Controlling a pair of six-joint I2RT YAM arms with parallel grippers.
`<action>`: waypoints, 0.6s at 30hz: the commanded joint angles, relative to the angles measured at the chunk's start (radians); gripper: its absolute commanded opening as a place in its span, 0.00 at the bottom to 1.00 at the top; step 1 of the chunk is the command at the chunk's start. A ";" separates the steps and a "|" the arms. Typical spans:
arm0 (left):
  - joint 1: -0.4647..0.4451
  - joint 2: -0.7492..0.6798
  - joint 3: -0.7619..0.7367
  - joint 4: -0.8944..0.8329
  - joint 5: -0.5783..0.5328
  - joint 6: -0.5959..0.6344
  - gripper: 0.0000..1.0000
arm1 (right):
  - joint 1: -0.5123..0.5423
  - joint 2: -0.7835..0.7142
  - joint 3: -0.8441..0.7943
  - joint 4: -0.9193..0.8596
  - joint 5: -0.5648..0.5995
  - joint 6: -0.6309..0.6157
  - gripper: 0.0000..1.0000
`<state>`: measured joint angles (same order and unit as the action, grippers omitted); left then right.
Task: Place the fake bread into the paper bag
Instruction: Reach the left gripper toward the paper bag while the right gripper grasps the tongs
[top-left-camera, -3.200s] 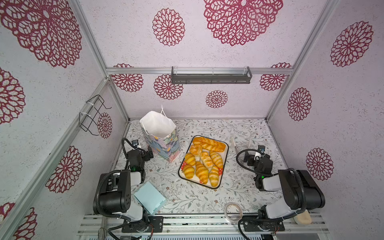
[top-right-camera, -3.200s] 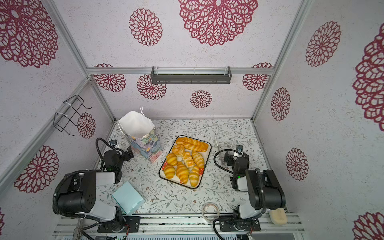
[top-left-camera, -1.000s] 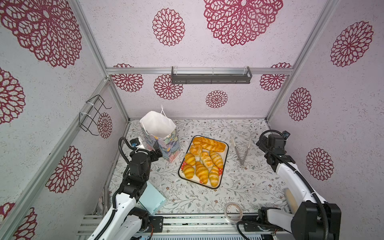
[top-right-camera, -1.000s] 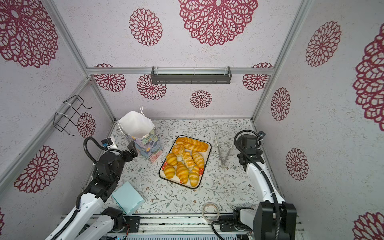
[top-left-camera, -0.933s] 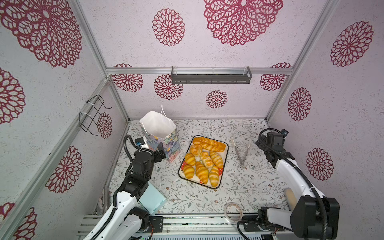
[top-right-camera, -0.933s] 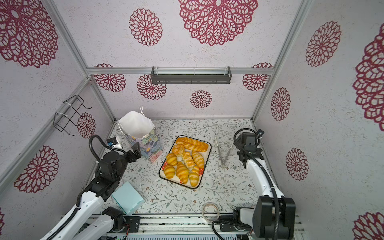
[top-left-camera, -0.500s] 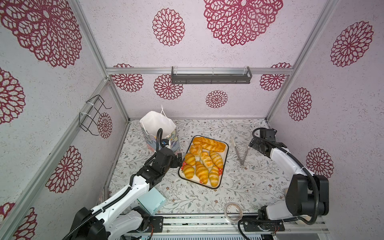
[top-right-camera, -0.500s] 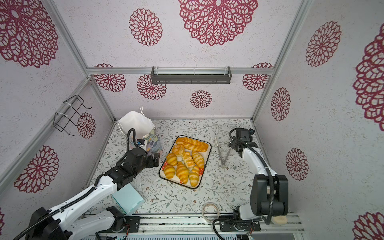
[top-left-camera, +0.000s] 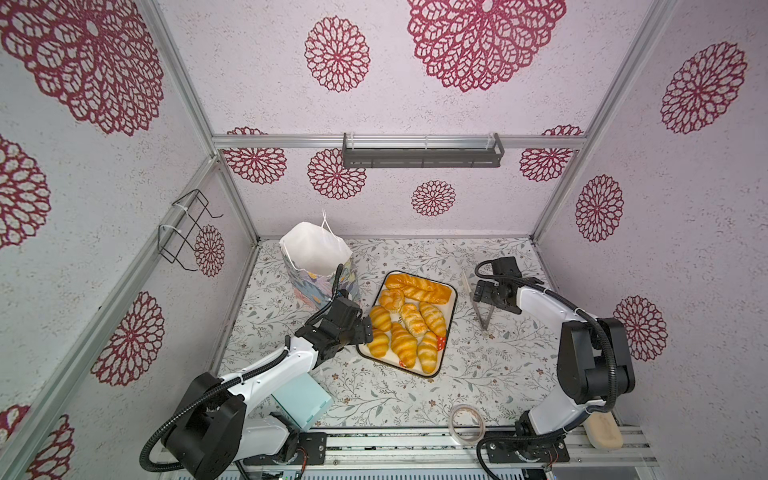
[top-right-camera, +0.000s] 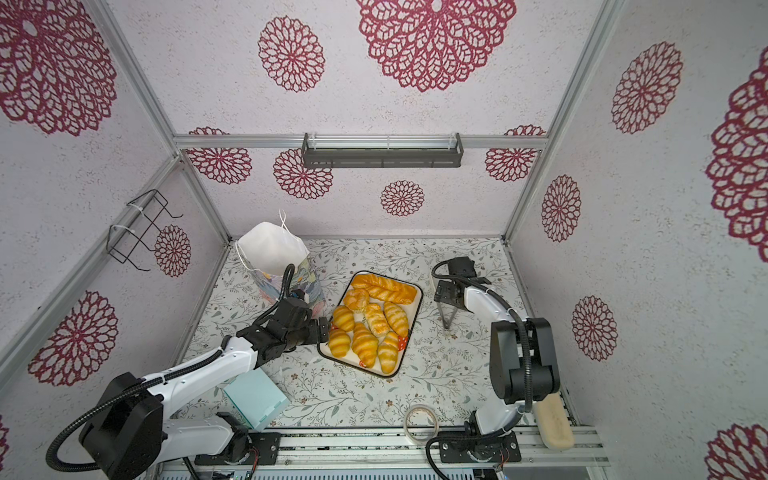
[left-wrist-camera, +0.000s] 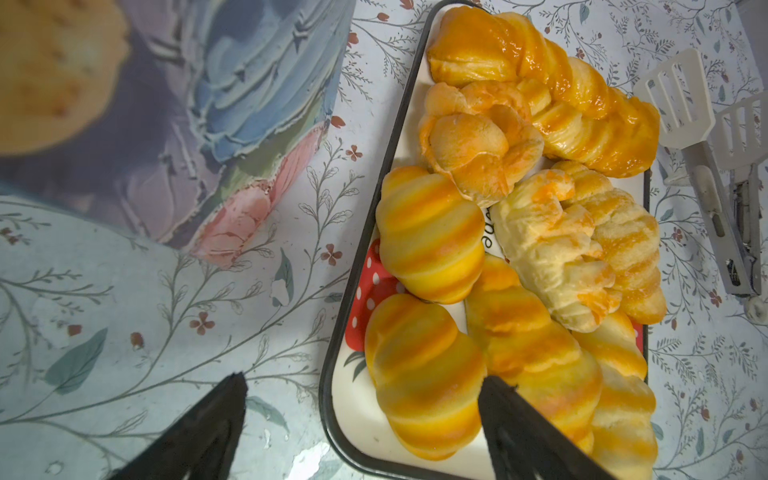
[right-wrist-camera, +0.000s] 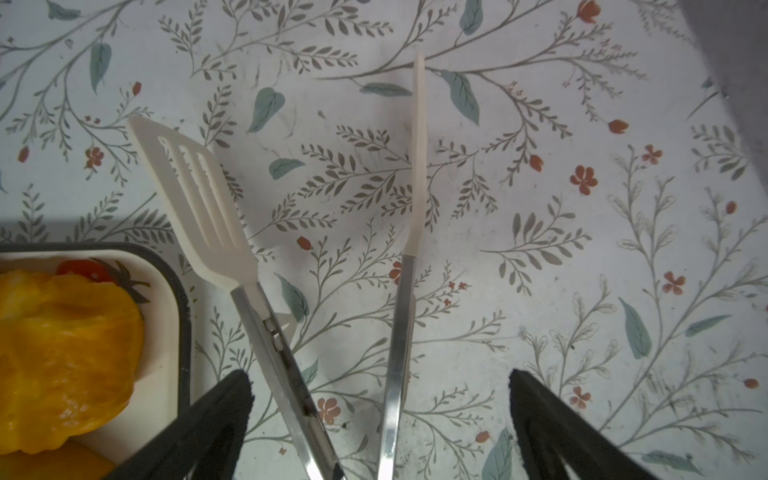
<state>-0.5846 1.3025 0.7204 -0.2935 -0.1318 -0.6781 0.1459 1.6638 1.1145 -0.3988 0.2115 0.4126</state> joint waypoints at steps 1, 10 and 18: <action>-0.006 -0.002 -0.006 0.005 0.014 -0.041 0.91 | 0.012 0.015 0.030 -0.021 -0.006 -0.031 0.99; -0.006 -0.086 0.033 -0.089 -0.032 -0.022 0.90 | 0.014 0.053 0.031 -0.021 -0.026 -0.039 0.99; -0.006 -0.233 0.116 -0.218 -0.067 -0.002 0.91 | 0.014 0.111 0.047 -0.010 -0.062 -0.053 0.99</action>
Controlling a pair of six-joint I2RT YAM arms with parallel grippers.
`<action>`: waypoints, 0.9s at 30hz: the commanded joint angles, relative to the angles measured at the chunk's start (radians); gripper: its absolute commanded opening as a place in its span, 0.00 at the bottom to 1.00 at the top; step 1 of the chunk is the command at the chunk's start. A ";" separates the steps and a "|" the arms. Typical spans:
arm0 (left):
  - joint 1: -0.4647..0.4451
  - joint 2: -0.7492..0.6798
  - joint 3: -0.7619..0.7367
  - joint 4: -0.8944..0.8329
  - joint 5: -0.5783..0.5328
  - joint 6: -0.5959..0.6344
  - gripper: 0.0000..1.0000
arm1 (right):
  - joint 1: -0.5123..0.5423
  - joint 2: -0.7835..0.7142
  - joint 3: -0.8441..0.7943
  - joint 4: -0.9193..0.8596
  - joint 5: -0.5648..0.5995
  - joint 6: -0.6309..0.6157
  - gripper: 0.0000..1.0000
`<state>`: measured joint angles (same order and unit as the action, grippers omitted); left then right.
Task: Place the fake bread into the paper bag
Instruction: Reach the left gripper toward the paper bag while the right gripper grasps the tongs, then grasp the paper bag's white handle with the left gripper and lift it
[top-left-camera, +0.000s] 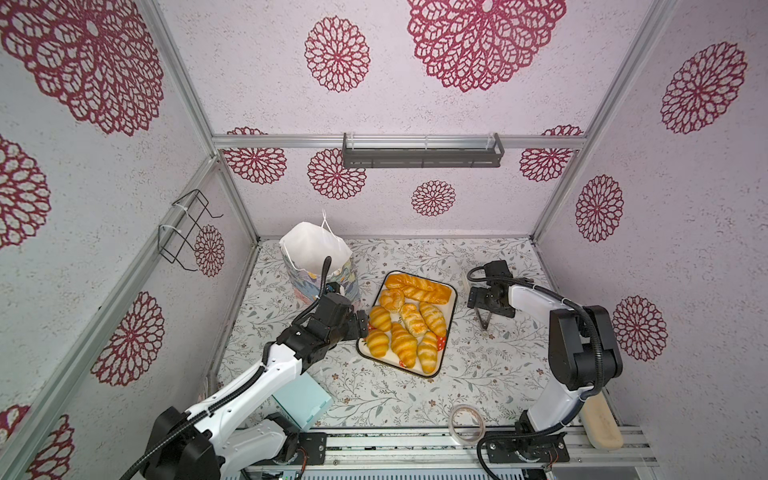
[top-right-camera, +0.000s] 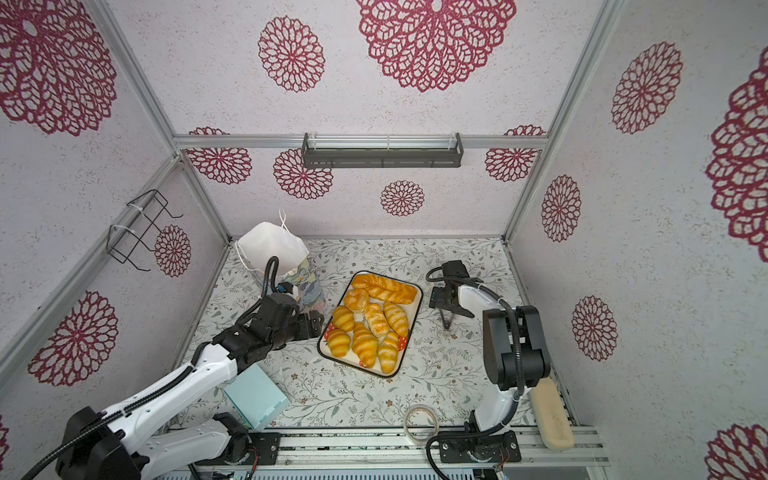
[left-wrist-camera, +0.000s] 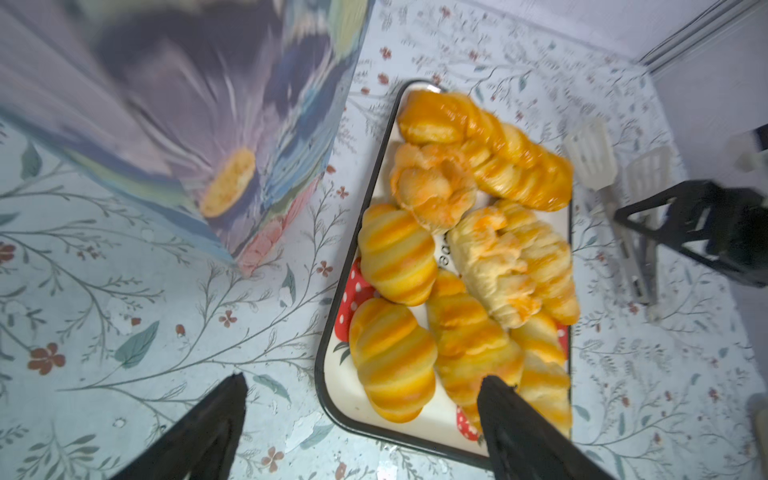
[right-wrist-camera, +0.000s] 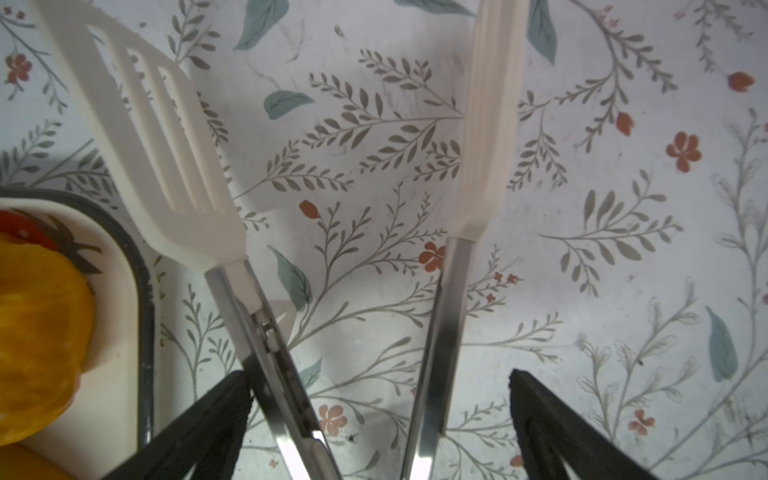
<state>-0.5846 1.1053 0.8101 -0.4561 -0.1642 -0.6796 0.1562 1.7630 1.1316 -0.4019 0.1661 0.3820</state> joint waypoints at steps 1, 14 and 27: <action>-0.006 -0.048 0.031 -0.063 -0.035 0.001 0.91 | 0.004 0.016 0.030 -0.002 -0.024 -0.023 0.99; -0.006 -0.109 0.068 -0.116 -0.051 0.000 0.92 | 0.009 0.070 0.048 -0.002 -0.047 -0.046 0.97; -0.004 -0.124 0.170 -0.216 -0.111 -0.011 0.95 | 0.011 0.100 0.045 -0.011 -0.034 -0.045 0.85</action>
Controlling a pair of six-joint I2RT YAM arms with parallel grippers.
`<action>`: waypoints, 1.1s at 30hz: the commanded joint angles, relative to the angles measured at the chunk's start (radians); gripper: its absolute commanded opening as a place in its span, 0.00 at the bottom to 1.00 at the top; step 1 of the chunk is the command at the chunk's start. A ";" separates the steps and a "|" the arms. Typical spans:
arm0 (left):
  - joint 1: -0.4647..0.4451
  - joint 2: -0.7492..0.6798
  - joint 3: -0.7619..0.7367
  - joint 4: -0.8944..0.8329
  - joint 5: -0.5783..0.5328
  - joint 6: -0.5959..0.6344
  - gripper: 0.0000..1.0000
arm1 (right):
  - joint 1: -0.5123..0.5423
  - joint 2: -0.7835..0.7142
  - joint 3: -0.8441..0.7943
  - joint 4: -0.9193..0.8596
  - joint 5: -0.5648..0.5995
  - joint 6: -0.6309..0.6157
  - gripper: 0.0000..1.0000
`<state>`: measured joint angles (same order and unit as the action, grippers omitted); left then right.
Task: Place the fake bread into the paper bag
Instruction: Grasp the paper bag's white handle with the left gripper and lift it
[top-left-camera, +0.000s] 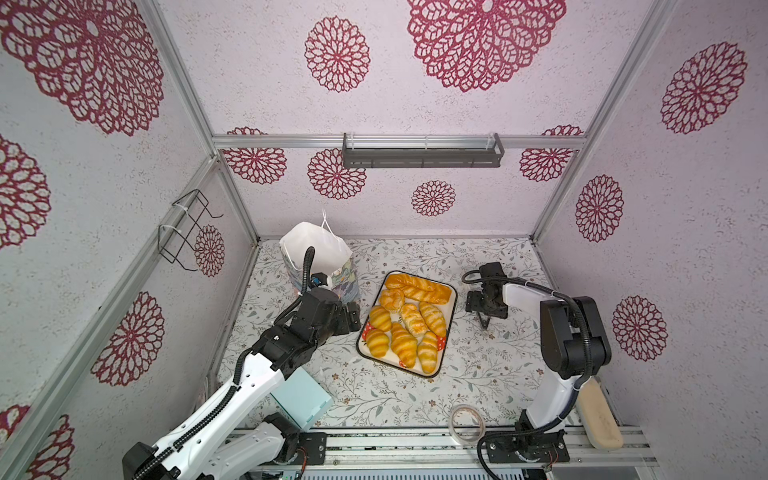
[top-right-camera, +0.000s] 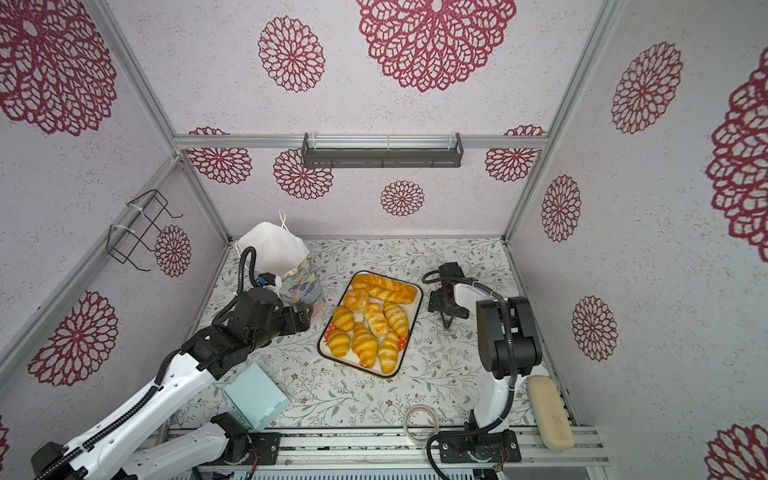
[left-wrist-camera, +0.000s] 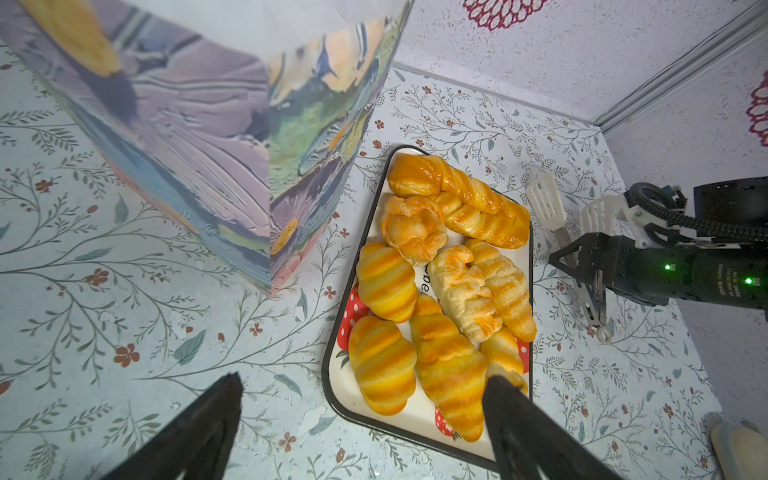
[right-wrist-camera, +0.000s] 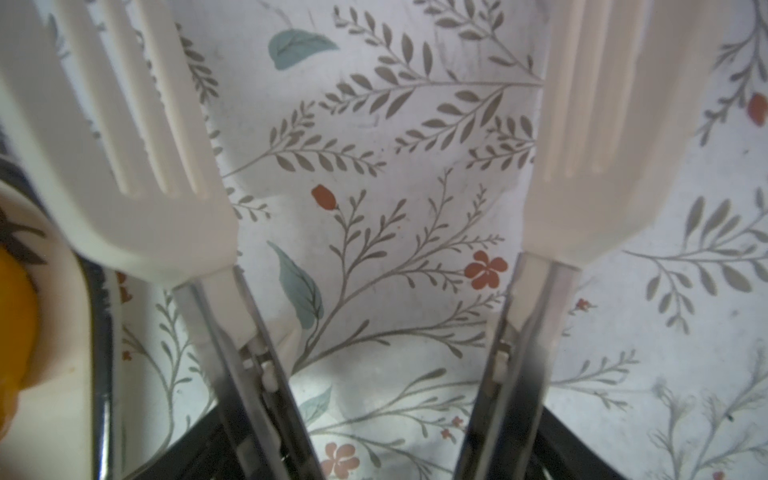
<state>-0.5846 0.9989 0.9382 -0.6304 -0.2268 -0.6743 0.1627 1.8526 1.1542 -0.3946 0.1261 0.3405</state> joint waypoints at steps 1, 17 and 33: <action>-0.004 -0.016 0.058 -0.056 -0.056 -0.015 0.95 | 0.006 0.013 0.022 -0.018 0.006 -0.003 0.85; 0.027 -0.052 0.194 -0.159 -0.109 0.027 0.96 | 0.004 0.002 0.016 -0.015 0.013 0.003 0.71; 0.176 -0.072 0.335 -0.297 -0.103 0.112 0.99 | 0.002 -0.120 0.002 -0.007 0.034 0.013 0.55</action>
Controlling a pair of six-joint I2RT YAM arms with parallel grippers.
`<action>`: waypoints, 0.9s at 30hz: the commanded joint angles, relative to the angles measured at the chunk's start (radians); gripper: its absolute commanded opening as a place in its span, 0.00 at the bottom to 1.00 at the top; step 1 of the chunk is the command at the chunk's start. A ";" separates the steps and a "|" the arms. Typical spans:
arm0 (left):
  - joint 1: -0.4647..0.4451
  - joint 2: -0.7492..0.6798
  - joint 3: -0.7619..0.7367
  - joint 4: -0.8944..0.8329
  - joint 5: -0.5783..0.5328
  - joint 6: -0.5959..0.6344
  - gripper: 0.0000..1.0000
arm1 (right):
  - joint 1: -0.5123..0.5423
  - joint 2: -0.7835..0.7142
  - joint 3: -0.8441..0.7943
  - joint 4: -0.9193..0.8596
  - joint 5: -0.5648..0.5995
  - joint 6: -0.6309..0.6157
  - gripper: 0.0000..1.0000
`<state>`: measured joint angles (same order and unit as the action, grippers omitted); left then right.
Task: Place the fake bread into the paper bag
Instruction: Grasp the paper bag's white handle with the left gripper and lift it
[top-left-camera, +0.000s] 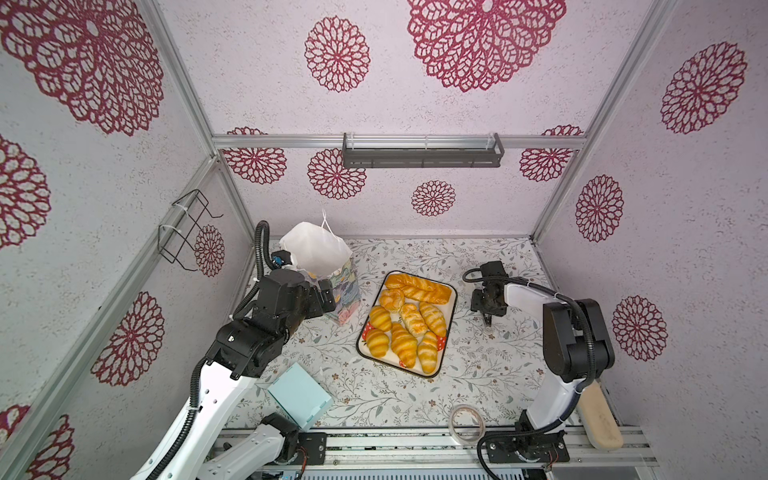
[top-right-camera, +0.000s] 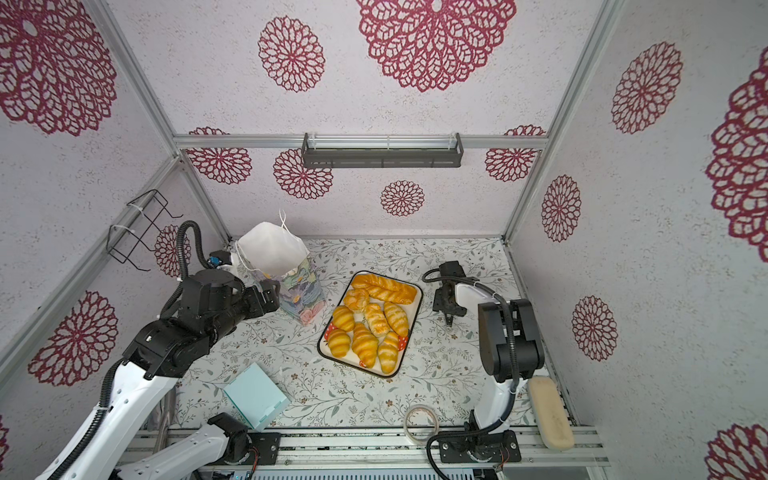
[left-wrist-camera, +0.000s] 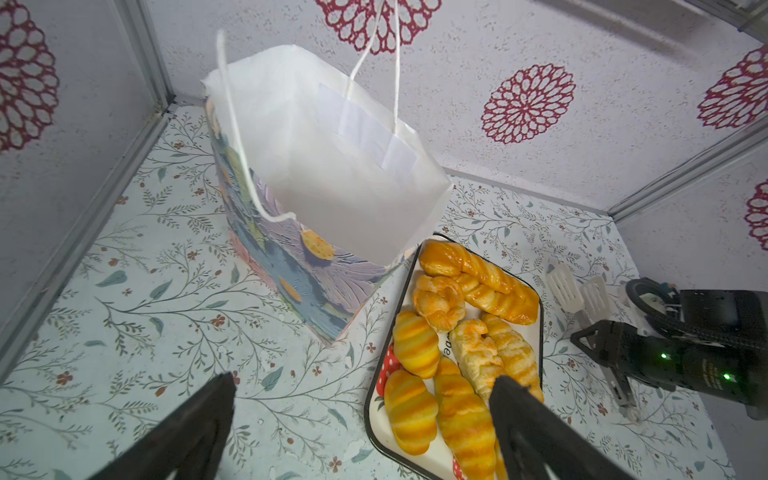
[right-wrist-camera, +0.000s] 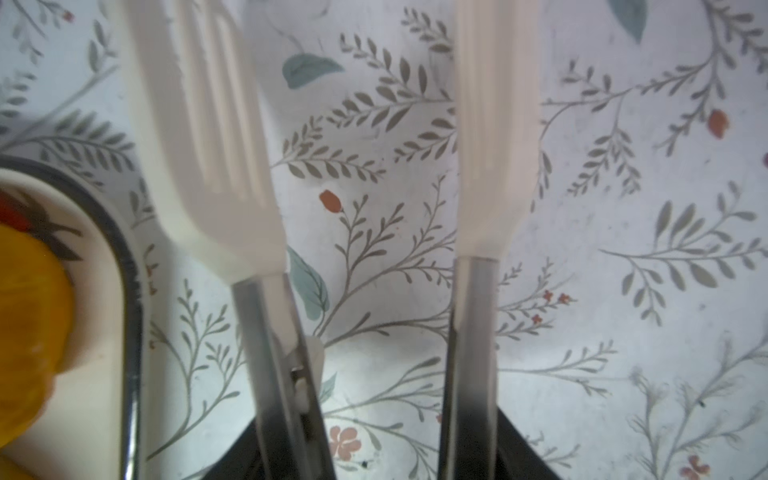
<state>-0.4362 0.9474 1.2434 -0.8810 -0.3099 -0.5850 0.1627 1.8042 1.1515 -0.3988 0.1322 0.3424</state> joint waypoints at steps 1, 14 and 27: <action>0.039 -0.021 0.037 -0.053 -0.018 0.026 0.98 | 0.002 -0.080 0.003 -0.003 0.029 0.012 0.54; 0.189 0.000 0.139 -0.139 0.021 0.032 0.82 | 0.012 -0.189 -0.001 -0.041 0.049 0.025 0.45; 0.333 0.129 0.192 -0.081 0.296 0.029 0.82 | 0.083 -0.362 0.004 -0.143 0.004 0.021 0.46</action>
<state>-0.1219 1.0489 1.4128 -0.9970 -0.1051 -0.5499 0.2249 1.4933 1.1511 -0.5079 0.1474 0.3515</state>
